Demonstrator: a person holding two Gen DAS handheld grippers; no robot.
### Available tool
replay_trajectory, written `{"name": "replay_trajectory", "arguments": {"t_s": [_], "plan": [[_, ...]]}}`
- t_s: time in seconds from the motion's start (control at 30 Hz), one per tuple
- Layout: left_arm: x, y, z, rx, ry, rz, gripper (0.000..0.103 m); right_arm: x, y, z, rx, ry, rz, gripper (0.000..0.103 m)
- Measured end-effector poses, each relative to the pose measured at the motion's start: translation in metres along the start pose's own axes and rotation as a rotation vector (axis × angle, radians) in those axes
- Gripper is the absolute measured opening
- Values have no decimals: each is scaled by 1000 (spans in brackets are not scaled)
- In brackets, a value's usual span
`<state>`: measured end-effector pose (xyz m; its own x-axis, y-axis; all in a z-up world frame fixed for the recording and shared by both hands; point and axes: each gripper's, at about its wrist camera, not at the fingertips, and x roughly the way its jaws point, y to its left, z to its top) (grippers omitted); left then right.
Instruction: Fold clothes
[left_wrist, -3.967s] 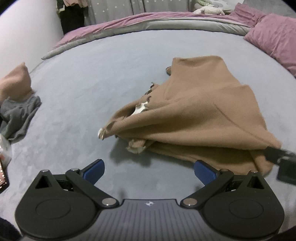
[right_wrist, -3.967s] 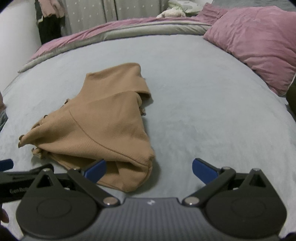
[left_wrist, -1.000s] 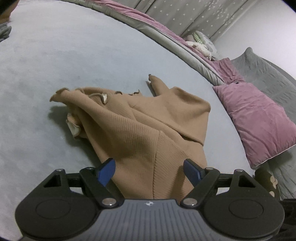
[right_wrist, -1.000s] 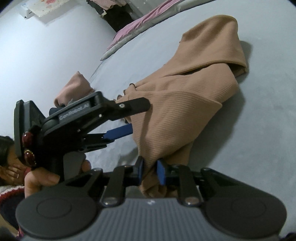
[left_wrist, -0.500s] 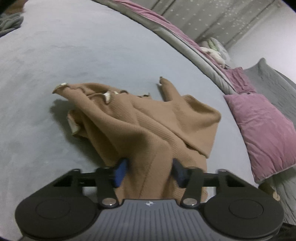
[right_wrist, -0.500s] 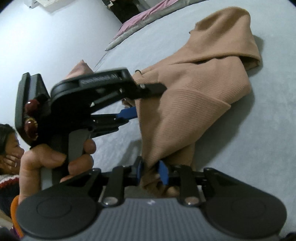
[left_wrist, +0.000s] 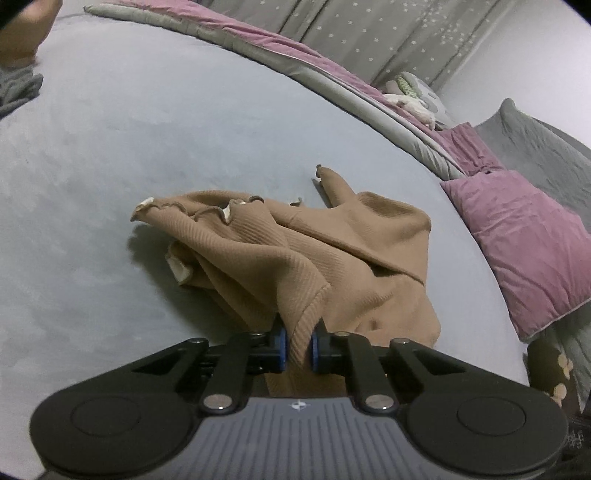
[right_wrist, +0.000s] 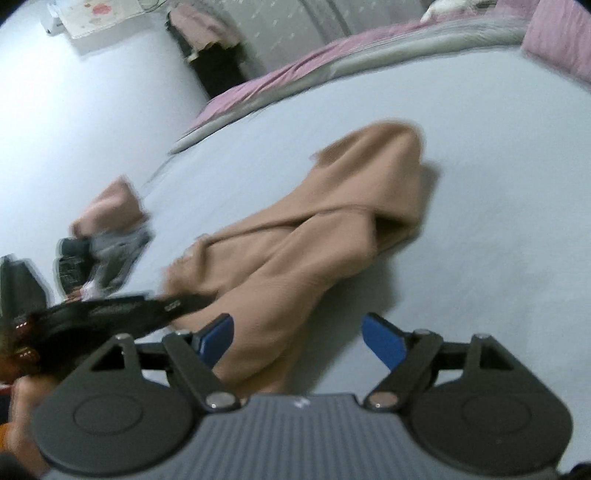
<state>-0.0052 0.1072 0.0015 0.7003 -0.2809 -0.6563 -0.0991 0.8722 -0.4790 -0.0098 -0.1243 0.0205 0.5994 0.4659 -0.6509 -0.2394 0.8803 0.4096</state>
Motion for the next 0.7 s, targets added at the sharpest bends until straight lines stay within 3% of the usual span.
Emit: {"name": "replay_trajectory", "arguments": {"t_s": [0.13, 0.4, 0.7], "plan": [[-11, 4, -2, 18, 1, 0, 11, 10, -4, 6, -56, -60, -141, 79], [-18, 15, -6, 7, 12, 12, 11, 52, 4, 10, -189, -138, -368, 65], [-8, 22, -5, -40, 40, 9, 11, 88, 17, 15, -324, -239, -411, 59]]}}
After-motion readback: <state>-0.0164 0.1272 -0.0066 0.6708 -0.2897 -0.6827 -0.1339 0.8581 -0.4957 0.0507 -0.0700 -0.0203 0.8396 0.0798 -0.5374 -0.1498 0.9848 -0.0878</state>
